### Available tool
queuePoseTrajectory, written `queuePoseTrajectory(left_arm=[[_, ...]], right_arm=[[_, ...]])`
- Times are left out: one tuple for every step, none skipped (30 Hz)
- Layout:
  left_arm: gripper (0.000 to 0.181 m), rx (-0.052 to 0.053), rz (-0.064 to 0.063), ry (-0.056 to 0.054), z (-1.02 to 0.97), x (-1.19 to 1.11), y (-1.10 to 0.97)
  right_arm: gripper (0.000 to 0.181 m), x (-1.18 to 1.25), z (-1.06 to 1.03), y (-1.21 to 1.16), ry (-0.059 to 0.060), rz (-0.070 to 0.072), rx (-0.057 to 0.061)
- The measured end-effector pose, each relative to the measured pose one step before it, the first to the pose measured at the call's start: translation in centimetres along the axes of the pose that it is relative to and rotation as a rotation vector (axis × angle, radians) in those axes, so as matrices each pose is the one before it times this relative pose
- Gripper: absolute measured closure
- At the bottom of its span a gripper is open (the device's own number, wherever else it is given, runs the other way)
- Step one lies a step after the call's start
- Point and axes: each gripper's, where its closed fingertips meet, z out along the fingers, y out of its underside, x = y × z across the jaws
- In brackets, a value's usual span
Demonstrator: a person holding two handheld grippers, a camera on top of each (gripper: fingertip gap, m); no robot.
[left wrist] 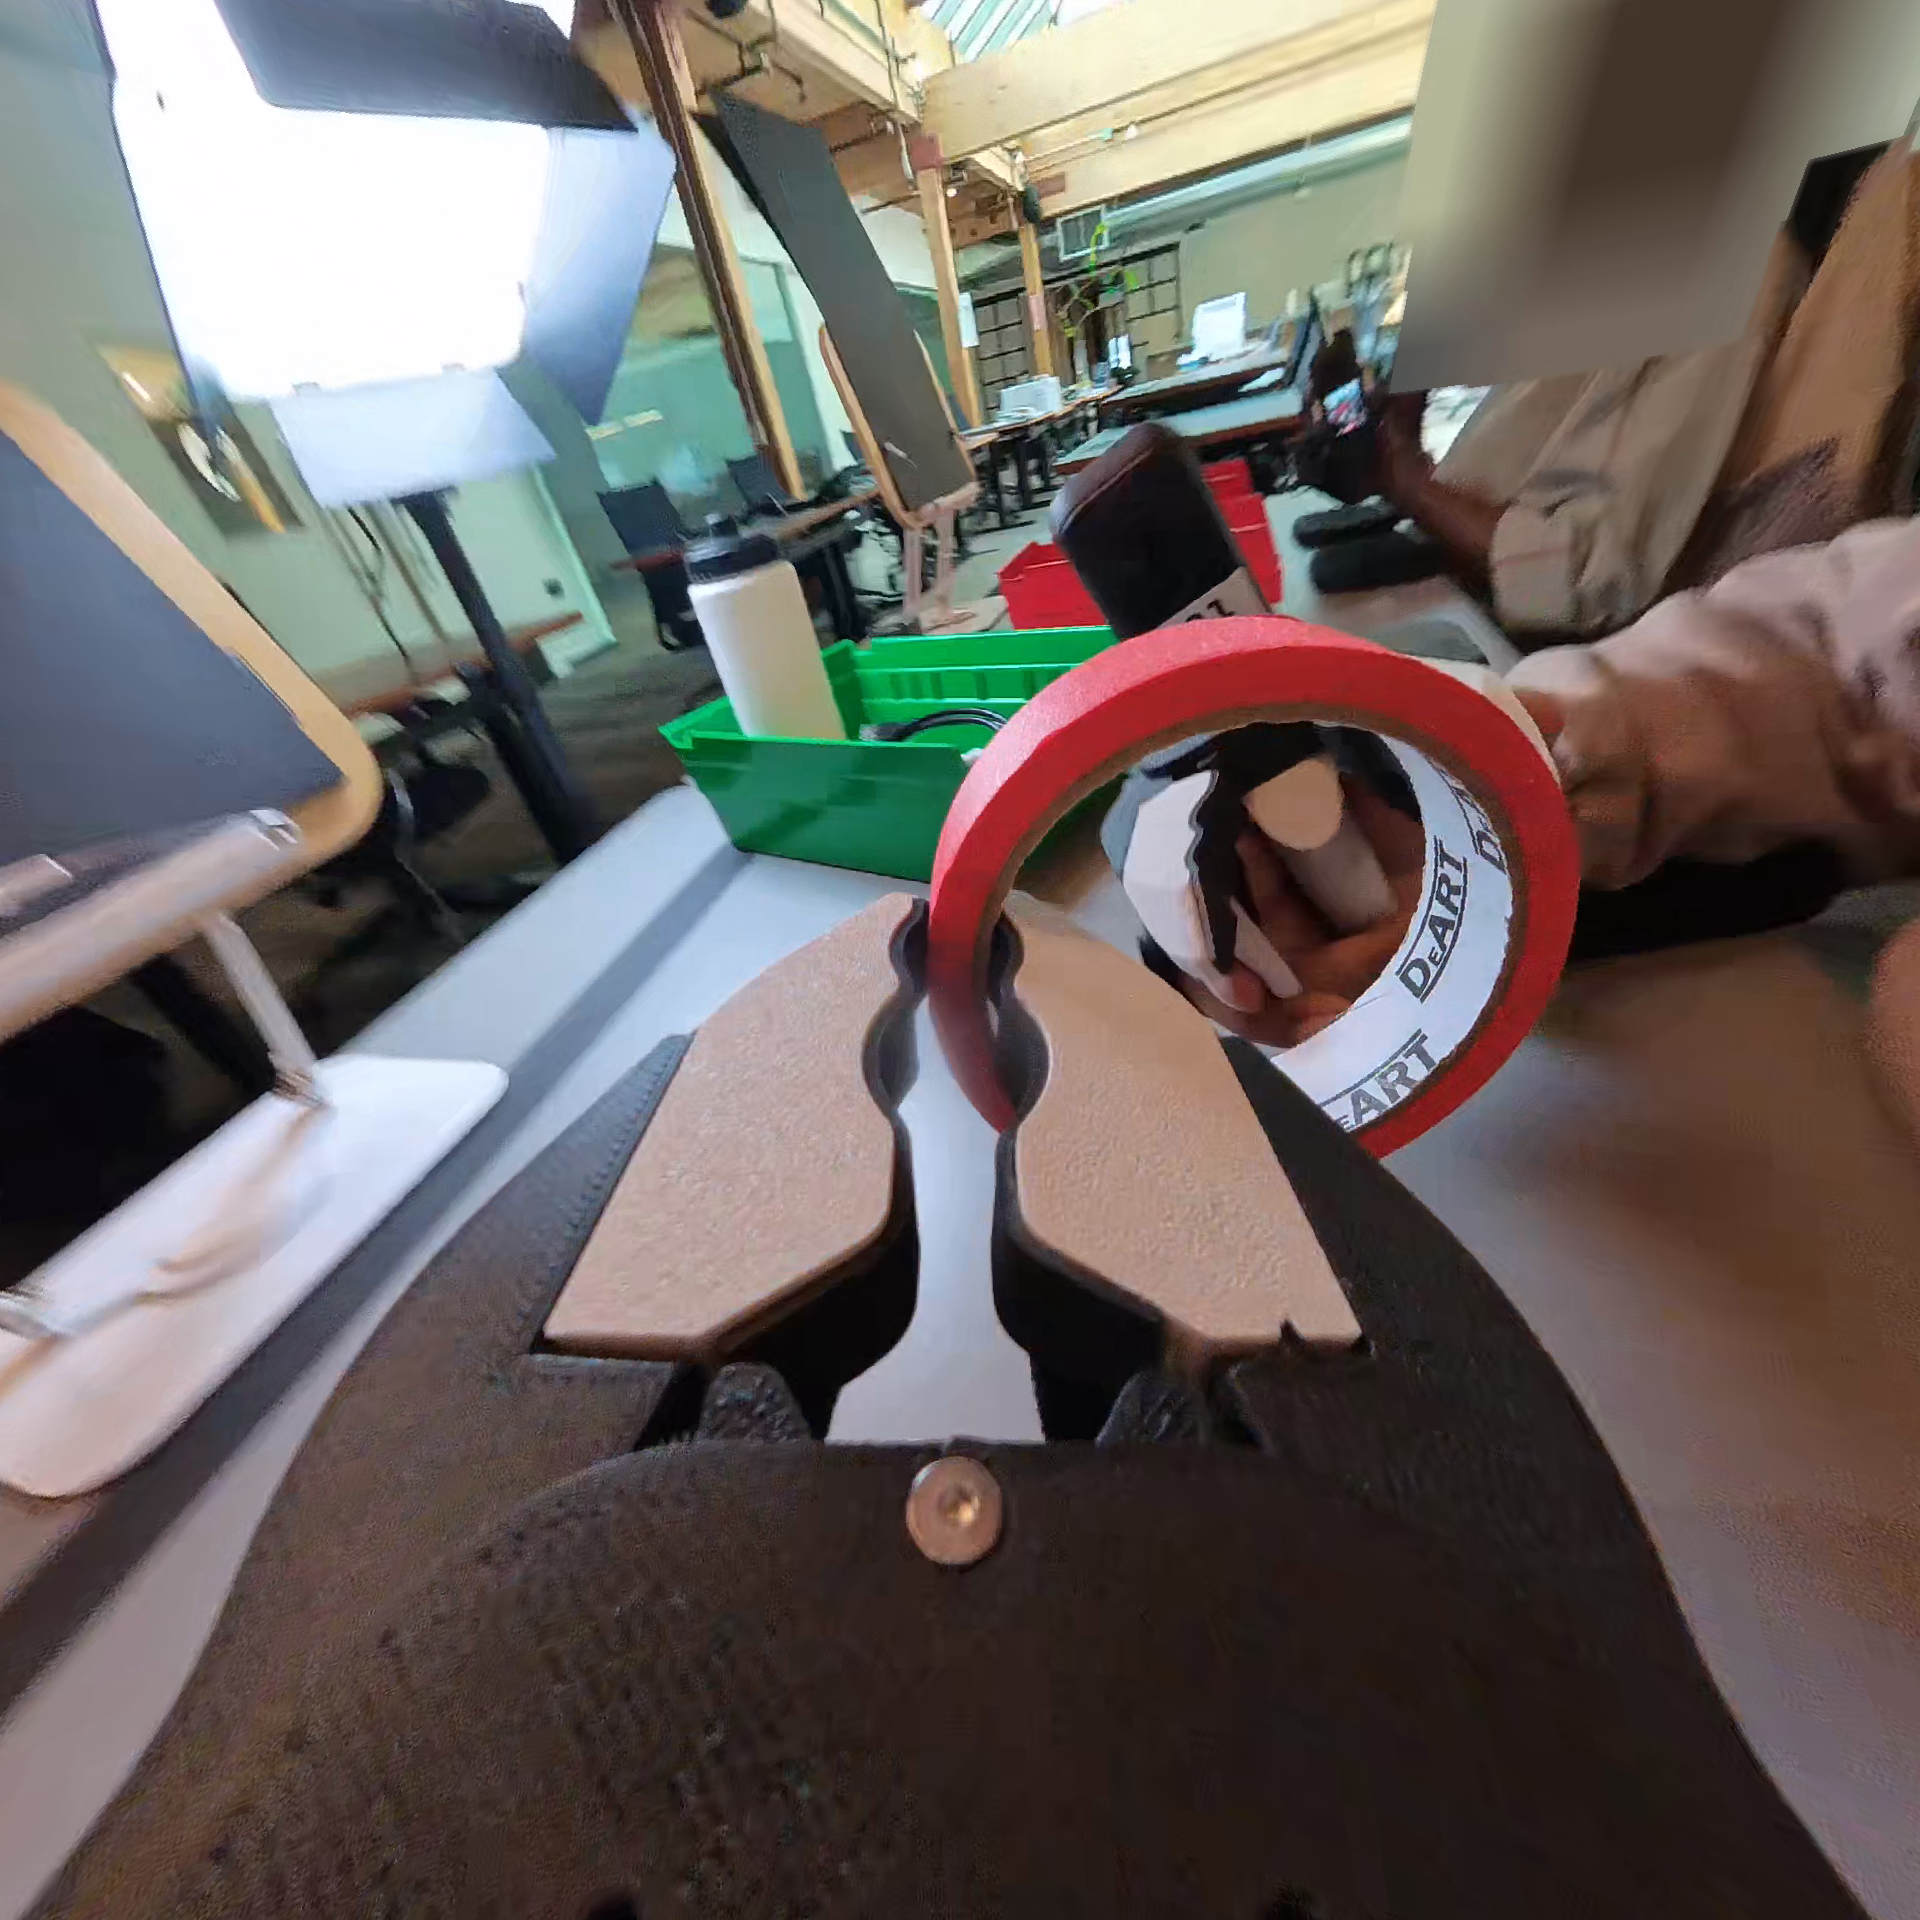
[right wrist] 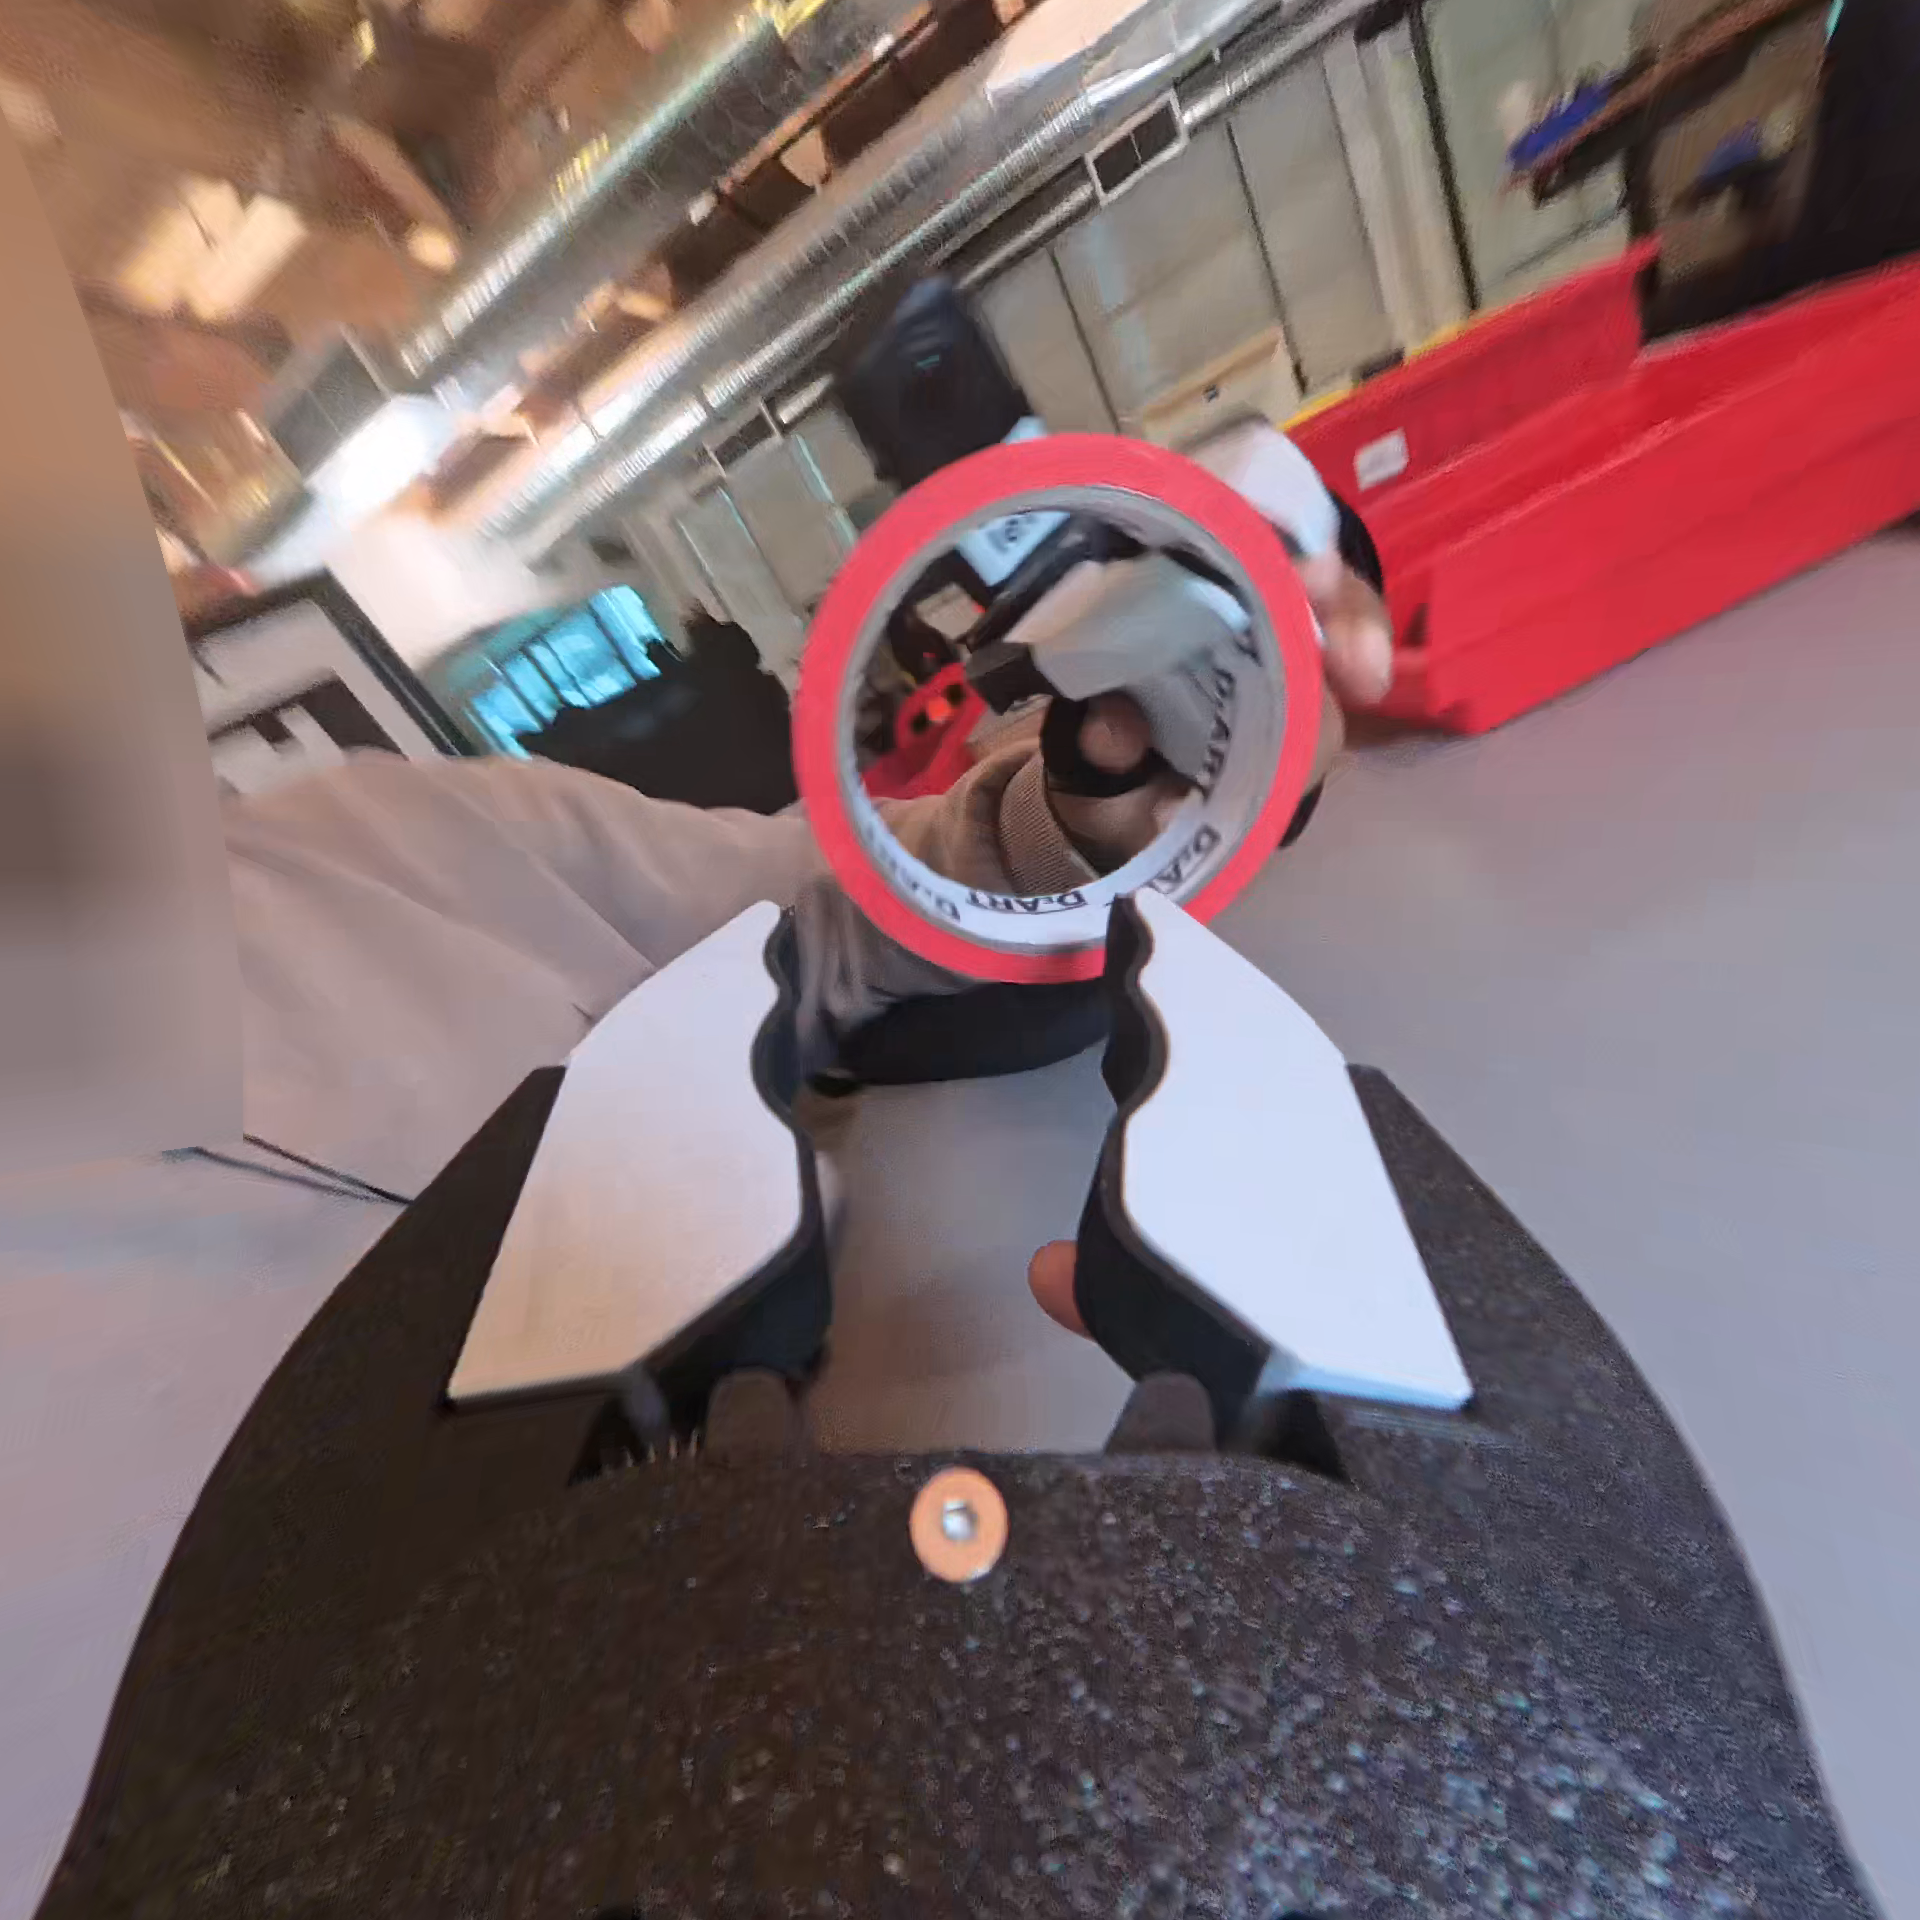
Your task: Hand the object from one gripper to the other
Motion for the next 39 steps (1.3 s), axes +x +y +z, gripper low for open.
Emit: queuePoseTrajectory(left_arm=[[0.171, 0.0026, 0.1108, -0.0327, -0.131, 0.342, -0.489], [0.171, 0.0046, 0.1008, -0.0211, -0.145, 0.424, -0.583], [0.171, 0.0131, 0.0923, -0.0096, -0.176, 0.519, -0.779], [0.171, 0.0189, 0.0858, -0.0069, -0.195, 0.489, -0.915], [0.171, 0.016, 0.0808, -0.0084, -0.176, 0.384, -0.909], [0.171, 0.0136, 0.0774, -0.0078, -0.125, 0.364, -0.845], [0.171, 0.0154, 0.0704, -0.004, -0.063, 0.416, -0.8], [0.171, 0.0113, 0.0546, 0.0055, 0.053, 0.538, -0.656], [0.172, 0.0059, 0.0433, 0.0116, 0.157, 0.636, -0.497], [0.171, 0.0034, 0.0388, 0.0105, 0.215, 0.658, -0.364], [0.172, -0.0021, 0.0362, 0.0097, 0.245, 0.618, -0.206], [0.171, -0.0058, 0.0269, 0.0108, 0.225, 0.554, -0.054], [0.171, -0.0005, -0.0043, 0.0139, 0.135, 0.399, -0.007], [0.171, 0.0068, -0.0495, 0.0133, 0.035, 0.108, 0.034], [0.17, -0.0045, -0.0718, 0.0056, 0.031, -0.248, 0.332], [0.169, -0.0144, -0.0788, 0.0077, 0.102, -0.36, 0.579], [0.166, -0.0124, -0.1019, 0.0194, 0.144, -0.312, 0.617], [0.16, -0.0001, -0.1252, 0.0285, 0.154, -0.26, 0.502], [0.157, 0.0132, -0.1396, 0.0418, 0.103, -0.194, 0.357], [0.155, 0.0213, -0.1503, 0.0531, 0.008, -0.198, 0.213], [0.153, 0.0214, -0.1621, 0.0665, -0.055, -0.162, 0.149], [0.152, 0.0158, -0.1806, 0.0717, -0.087, -0.209, 0.174], [0.152, 0.0136, -0.1949, 0.0758, -0.059, -0.212, 0.184], [0.15, 0.0067, -0.193, 0.1051, -0.042, 0.199, 0.24], [0.146, -0.0033, -0.1845, 0.0872, 0.045, 0.011, 0.41], [0.145, -0.016, -0.1688, 0.0259, 0.117, -0.834, 0.666], [0.144, -0.0225, -0.1364, 0.006, 0.151, -1.134, 0.807], [0.143, -0.0128, -0.0959, 0.0077, 0.187, -1.109, 0.659], [0.142, -0.0005, -0.0636, -0.0039, 0.24, -1.188, 0.453], [0.14, 0.0012, -0.0429, 0.0075, 0.352, -0.877, 0.356], [0.139, -0.0056, -0.0393, 0.0322, 0.455, -0.309, 0.371], [0.136, -0.0137, -0.0313, 0.0428, 0.523, 0.091, 0.443], [0.135, -0.0231, -0.0077, 0.0319, 0.615, 0.183, 0.56], [0.135, -0.0416, 0.0192, 0.0096, 0.706, 0.056, 0.822], [0.136, -0.0606, 0.0392, -0.0009, 0.806, 0.034, 1.106], [0.137, -0.0653, 0.0422, -0.0088, 0.856, 0.035, 1.126], [0.147, -0.0435, 0.0411, -0.0397, 0.661, -0.308, 0.662], [0.163, -0.0164, 0.0497, -0.0642, 0.237, -0.651, 0.143], [0.168, 0.0036, 0.0483, -0.0352, -0.188, -0.328, -0.268]], right_arm=[[0.124, 0.147, 0.341, 0.292, -0.0376, 0.1272, 0.0029], [0.121, 0.161, 0.216, 0.091, -0.0456, 0.133, 0.0212], [0.12, 0.502, 0.049, -0.056, -0.0263, 0.1178, 0.0312], [0.12, 0.543, -0.104, -0.119, -0.0157, 0.0722, 0.033], [0.121, 0.951, -0.135, 0.065, 0.0267, 0.0339, 0.014], [0.121, 0.903, -0.03, 0.27, 0.0355, 0.0127, -0.0059], [0.121, 0.244, 0.135, 0.273, -0.001, 0.0181, -0.0076], [0.122, -0.247, 0.296, 0.265, -0.0229, 0.0249, -0.009], [0.124, -0.226, 0.467, 0.474, -0.01, 0.0116, -0.0206], [0.129, -0.099, 0.585, 0.771, 0.003, 0.0035, -0.0373], [0.142, -0.277, 0.632, 0.956, -0.0093, 0.0005, -0.048], [0.164, -0.343, 0.56, 0.899, -0.0098, -0.015, -0.0424], [0.17, 0.189, 0.345, 0.505, 0.0335, -0.0328, -0.025], [0.172, 0.164, -0.038, 0.023, 0.0382, -0.0741, -0.0054], [0.171, 0.229, -0.326, -0.375, 0.0411, -0.0723, 0.0043], [0.171, 0.636, -0.556, -0.756, 0.0656, -0.0603, 0.0201], [0.171, 0.708, -0.681, -0.85, 0.064, -0.0752, 0.02], [0.171, 0.587, -0.775, -0.823, 0.0529, -0.0978, 0.0159], [0.171, 0.612, -0.841, -0.775, 0.058, -0.1199, 0.0151], [0.171, 0.628, -0.843, -0.646, 0.0636, -0.1355, 0.0097], [0.171, 0.593, -0.77, -0.517, 0.0604, -0.1238, 0.0044], [0.171, 0.437, -0.695, -0.534, 0.0499, -0.1096, 0.0094], [0.172, 0.338, -0.58, -0.495, 0.0453, -0.106, 0.0079], [0.172, 0.444, -0.465, -0.372, 0.0567, -0.1071, -0.0021], [0.172, 0.333, -0.362, -0.308, 0.0523, -0.115, -0.0087], [0.171, 0.338, -0.316, -0.306, 0.0592, -0.1285, -0.0118], [0.17, 0.321, -0.305, -0.421, 0.0634, -0.136, -0.006], [0.171, 0.072, -0.284, -0.647, 0.0471, -0.1288, 0.0055], [0.171, 0.008, -0.241, -0.809, 0.0423, -0.113, 0.0116], [0.171, -0.096, -0.195, -0.917, 0.0335, -0.1026, 0.0159], [0.171, -0.192, -0.127, -0.894, 0.0236, -0.0929, 0.0144], [0.171, -0.269, -0.096, -0.817, 0.0171, -0.085, 0.0123], [0.171, -0.355, -0.056, -0.708, 0.0108, -0.0849, 0.0092], [0.171, -0.419, -0.007, -0.585, 0.0071, -0.0816, 0.005], [0.171, -0.425, 0.052, -0.526, 0.0062, -0.0722, 0.0034], [0.171, -0.477, 0.097, -0.462, 0.0008, -0.0645, 0.0034], [0.171, -0.41, 0.113, -0.463, -0.0013, -0.0457, 0.0062], [0.17, -0.103, 0.027, -0.621, 0.0048, -0.0137, 0.0211], [0.169, -0.076, 0.053, -0.372, -0.002, -0.0053, 0.007]])
